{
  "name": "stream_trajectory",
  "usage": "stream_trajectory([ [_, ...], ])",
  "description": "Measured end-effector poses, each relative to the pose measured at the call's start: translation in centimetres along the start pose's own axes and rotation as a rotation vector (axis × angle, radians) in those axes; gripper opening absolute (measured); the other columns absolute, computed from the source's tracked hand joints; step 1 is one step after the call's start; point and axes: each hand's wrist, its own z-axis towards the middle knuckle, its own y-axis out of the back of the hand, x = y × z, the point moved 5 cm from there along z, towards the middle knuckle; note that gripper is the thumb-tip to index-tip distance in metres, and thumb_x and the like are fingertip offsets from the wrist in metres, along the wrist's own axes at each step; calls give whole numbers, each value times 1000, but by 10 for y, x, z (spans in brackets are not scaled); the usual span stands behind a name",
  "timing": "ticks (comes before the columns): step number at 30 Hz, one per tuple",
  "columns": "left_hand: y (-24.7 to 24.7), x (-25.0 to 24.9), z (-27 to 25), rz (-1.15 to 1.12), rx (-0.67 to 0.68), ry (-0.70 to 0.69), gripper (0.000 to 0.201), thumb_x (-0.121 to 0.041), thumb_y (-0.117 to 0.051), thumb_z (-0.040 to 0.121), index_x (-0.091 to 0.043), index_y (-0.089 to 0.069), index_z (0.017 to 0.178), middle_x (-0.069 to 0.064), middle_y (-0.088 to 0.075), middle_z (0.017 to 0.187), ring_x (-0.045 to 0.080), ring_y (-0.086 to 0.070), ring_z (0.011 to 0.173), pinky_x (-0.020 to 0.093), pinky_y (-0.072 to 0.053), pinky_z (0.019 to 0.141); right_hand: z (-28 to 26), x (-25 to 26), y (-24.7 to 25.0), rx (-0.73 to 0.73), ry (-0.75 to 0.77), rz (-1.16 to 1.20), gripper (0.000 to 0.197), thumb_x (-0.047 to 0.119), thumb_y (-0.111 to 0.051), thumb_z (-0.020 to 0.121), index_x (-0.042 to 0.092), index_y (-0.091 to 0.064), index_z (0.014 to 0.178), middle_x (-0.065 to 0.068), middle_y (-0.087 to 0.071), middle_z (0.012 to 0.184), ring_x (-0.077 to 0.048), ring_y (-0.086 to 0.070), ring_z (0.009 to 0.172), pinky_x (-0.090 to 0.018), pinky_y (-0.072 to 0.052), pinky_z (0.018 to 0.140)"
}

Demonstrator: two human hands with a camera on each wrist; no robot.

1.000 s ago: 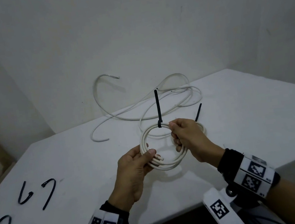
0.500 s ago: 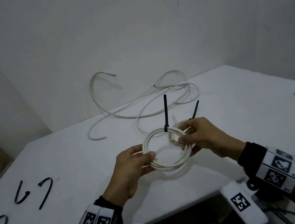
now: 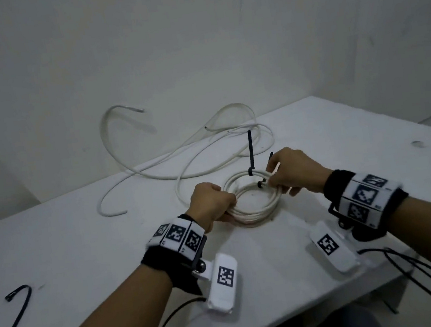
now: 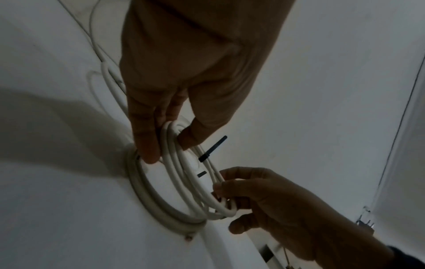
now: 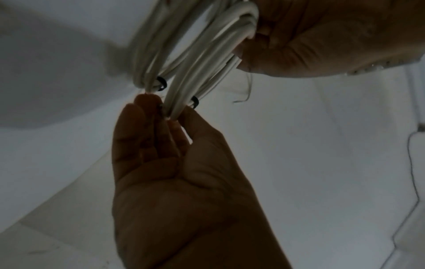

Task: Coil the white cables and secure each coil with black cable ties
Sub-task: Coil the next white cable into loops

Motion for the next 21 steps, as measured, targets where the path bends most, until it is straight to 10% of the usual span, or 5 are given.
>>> stream_trajectory([
  [6, -10, 7, 9, 157, -40, -15, 26, -6, -66, 65, -12, -41, 66, 15, -55, 74, 43, -68, 69, 56, -58, 62, 14, -5, -16, 119, -32, -217, 18, -2, -57, 79, -7, -64, 95, -24, -68, 85, -34, -69, 73, -33, -57, 48],
  [13, -3, 11, 12, 304, -62, -42, 29, -30, -66, 87, -10, -52, 71, 8, -56, 69, 24, -52, 60, 28, -45, 46, 14, -8, -13, 198, -64, -238, 35, 15, -66, 85, 0, -52, 113, -19, -65, 93, -25, -65, 64, -30, -55, 45],
  [18, 21, 6, 27, 680, -24, -184, 34, -17, -60, 91, -16, -58, 125, 10, -58, 123, 23, -56, 110, 30, -45, 87, 10, -2, -3, 164, -16, -369, 49, 37, -66, 86, 11, -45, 123, -4, -58, 84, -22, -65, 71, -27, -53, 44],
  [21, 24, 16, 35, 1058, 86, -194, 34, -24, -62, 88, -20, -60, 122, 4, -57, 127, 24, -52, 118, 36, -37, 97, 6, 6, -3, 168, 18, -406, 44, 39, -66, 85, 13, -50, 117, -6, -61, 80, -21, -65, 70, -27, -54, 45],
])
